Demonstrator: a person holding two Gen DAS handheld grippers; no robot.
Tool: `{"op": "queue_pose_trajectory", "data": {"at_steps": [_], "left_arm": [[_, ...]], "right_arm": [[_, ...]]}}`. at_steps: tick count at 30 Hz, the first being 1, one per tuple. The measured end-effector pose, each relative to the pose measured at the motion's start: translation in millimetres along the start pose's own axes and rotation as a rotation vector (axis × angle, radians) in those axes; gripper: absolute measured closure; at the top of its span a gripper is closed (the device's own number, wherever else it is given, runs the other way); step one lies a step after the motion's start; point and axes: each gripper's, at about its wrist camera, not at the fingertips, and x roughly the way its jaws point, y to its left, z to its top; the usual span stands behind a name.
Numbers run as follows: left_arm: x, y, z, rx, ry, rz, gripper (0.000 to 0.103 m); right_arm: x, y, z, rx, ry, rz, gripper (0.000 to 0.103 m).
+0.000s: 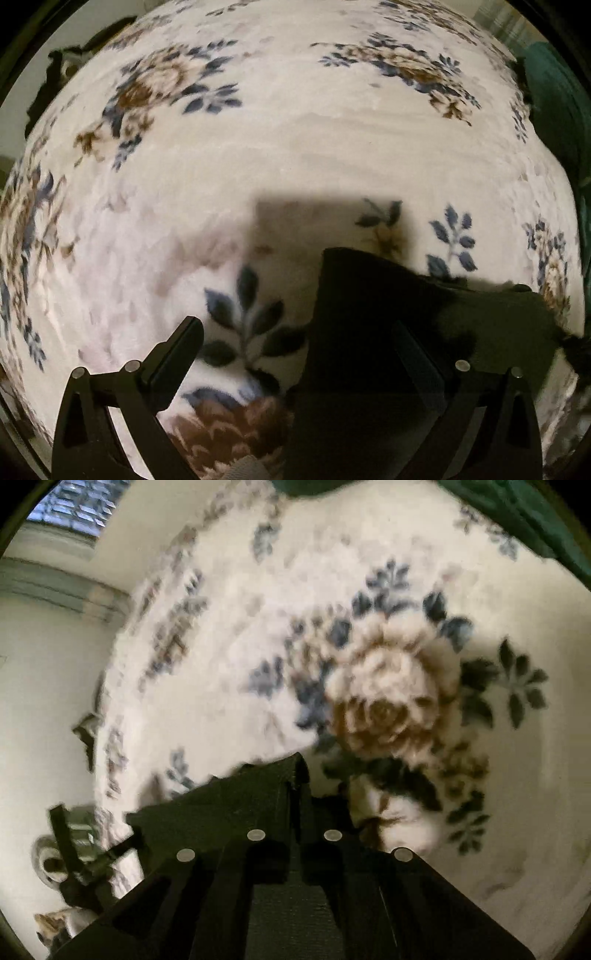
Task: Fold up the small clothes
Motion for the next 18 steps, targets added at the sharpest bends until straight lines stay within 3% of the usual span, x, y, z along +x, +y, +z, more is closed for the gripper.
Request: {"op": "queue_pose_trajectory", "data": {"at_steps": [2,4,6,8,11,13,18], "left_arm": [[-8.9,13.1,-8.8,-0.028,0.012,-0.043,0.0],[-17.8,24.9,-21.9,-0.033,0.005,-0.094,0.0],[-23.2,37.2,-44.0,-0.038,0.005,-0.19,0.0],[-14.7,41.8,-67.2,-0.02,0.049,-0.305,0.0],[8.8,38.4,-86.4,-0.006,0.127,-0.398,0.0],[18.8,33.3,-91.5,0.005,0.129,-0.425,0.0],[18.7,20.8,-84.8,0.024,0.086,-0.497,0.0]], "right_arm": [[16.8,-3.2,0.3,-0.006,0.089,-0.006,0.098],[19.3,-16.5,-0.9,0.064,0.156,0.072,0.084],[11.5,-31.7,-4.3,0.111,0.167,0.181,0.038],[13.9,-46.4,-12.5,0.132,0.215,0.267,0.026],[39.6,-57.8,-33.2,0.122,0.366,0.307,0.026],[54.9,-54.5,-47.2,0.102,0.441,0.349,0.025],[81.7,-29.2,-60.7,0.091,0.493,0.473,0.024]]}}
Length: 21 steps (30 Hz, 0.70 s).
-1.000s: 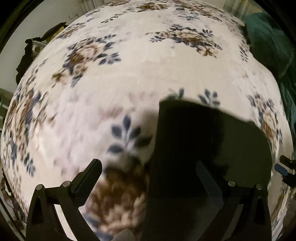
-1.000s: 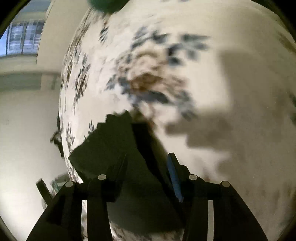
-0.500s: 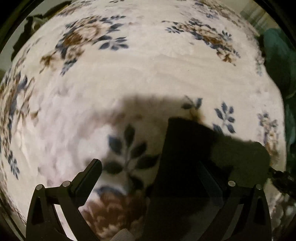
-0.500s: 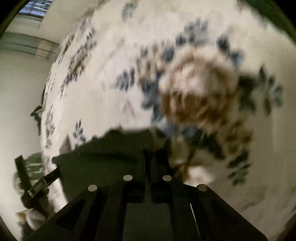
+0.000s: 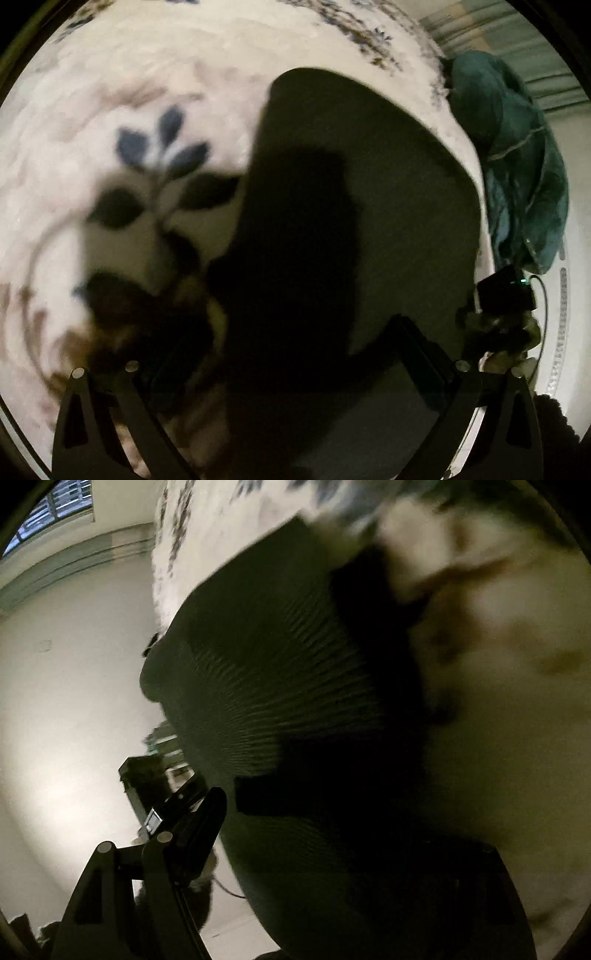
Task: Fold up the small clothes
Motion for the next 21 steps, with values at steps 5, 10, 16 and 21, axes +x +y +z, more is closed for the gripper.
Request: {"op": "queue_pose_trajectory", "data": {"at_steps": [5,10,16,21], "left_arm": [[-3.0,-22.4,8.9,0.073,-0.008,-0.034,0.077],[-20.3,-37.8,17.6,0.104,-0.011,-0.044,0.084],[-45.7,-61.6,65.0,0.14,-0.028,-0.095,0.086],[-45.0,-99.4,138.5,0.224,-0.058,-0.109,0.086]], "right_arm": [[21.0,15.9,-0.7,-0.045,-0.011,-0.055,0.051],[10.1,34.4,-9.6,-0.055,-0.082,-0.133,0.074],[-9.4,82.2,-11.5,-0.106,-0.153,-0.125,0.077],[-43.7,119.3,25.7,-0.121,-0.242,-0.104,0.077]]}}
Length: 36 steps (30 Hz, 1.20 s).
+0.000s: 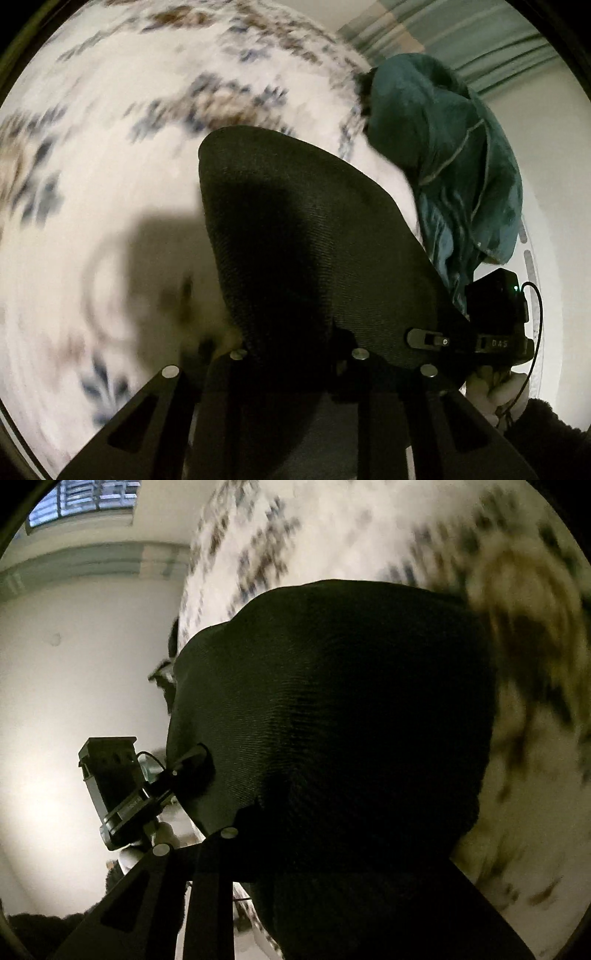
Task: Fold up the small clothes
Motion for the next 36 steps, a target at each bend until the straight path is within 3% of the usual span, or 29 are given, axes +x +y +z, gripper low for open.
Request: {"op": "queue_pose_trajectory", "data": {"at_steps": [5,8,11,13,15,16,17,18,19,23,27,30,36], "left_arm": [[30.6,-1.7,93.0,0.053,-0.021,0.015,0.086],[52.0,5.5,141.8,0.071,-0.015,0.033,0.085],[86.4,26.1,186.2,0.049,0.064,0.098,0.076],[103.4,42.3,196.3,0.021,0.108,0.164,0.075],[114.8,50.3,195.5,0.058,0.116,0.289,0.06],[116.1,50.3,192.5,0.078,0.11,0.314,0.037],[115.2,49.7,185.4,0.096,0.094,0.336,0.019],[113.2,48.1,180.3,0.108,0.08,0.347,0.015],[110.9,45.1,174.5,0.123,0.063,0.37,0.014],[96.3,27.2,147.9,0.165,-0.024,0.485,0.012],[79.3,12.2,132.2,0.146,-0.077,0.558,0.005],[62.8,-9.4,118.0,0.155,-0.102,0.59,0.005],[7.1,-58.4,81.4,0.17,-0.139,0.6,0.005]], "right_arm": [[-7.5,26.8,83.5,-0.013,-0.083,-0.015,0.077],[-4.6,34.3,154.1,-0.014,-0.122,-0.04,0.077],[11.6,37.9,214.8,-0.009,-0.121,-0.057,0.077],[25.4,25.9,247.6,0.016,-0.094,-0.101,0.067],[16.6,-1.4,266.6,0.077,-0.119,-0.23,0.045],[15.6,-5.0,272.2,0.079,-0.138,-0.285,0.037],[13.2,-4.8,273.1,0.056,-0.159,-0.337,0.02],[12.5,-1.1,271.4,0.031,-0.174,-0.369,0.009],[6.6,2.2,261.2,-0.004,-0.186,-0.415,0.006],[17.4,31.9,229.9,-0.148,-0.265,-0.731,0.003],[18.0,62.4,193.4,-0.216,-0.327,-0.906,0.0],[1.9,76.1,146.4,-0.229,-0.37,-0.974,0.0],[-43.7,118.8,81.0,-0.197,-0.438,-0.967,0.0]]}}
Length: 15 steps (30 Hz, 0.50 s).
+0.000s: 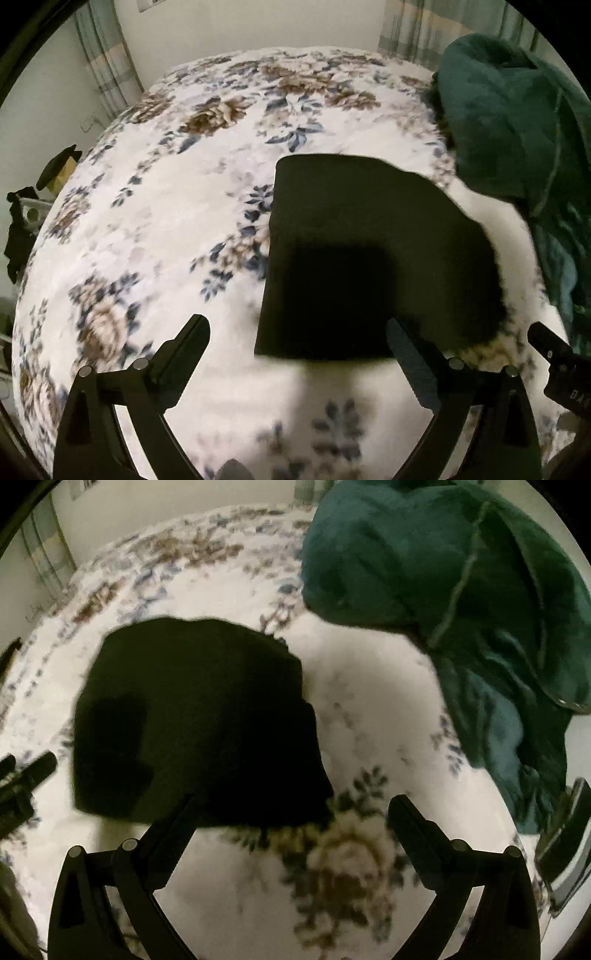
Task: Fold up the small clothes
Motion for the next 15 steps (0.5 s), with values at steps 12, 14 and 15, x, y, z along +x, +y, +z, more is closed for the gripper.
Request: {"op": "queue_pose_trajectory", "data": {"at_steps": [12,14,15], "left_arm": [[-201.5,-14.0,-43.2,-0.007,-0.115,-0.014,0.005],[-240.1,-15.1,-51.3,-0.008,-0.143,-0.013,0.005],[-253.5,-15.2,-55.4,-0.009,-0.151,-0.006,0.005]], "right_arm": [[-228.7,-40.8,-65.5,0.039,-0.171,-0.033,0.0],[-273.4,-49.0,-78.8,0.042,-0.205,-0.04,0.0],[-295.7,-53.1,-86.0,0.043,-0.221,-0.044,0.0]]}}
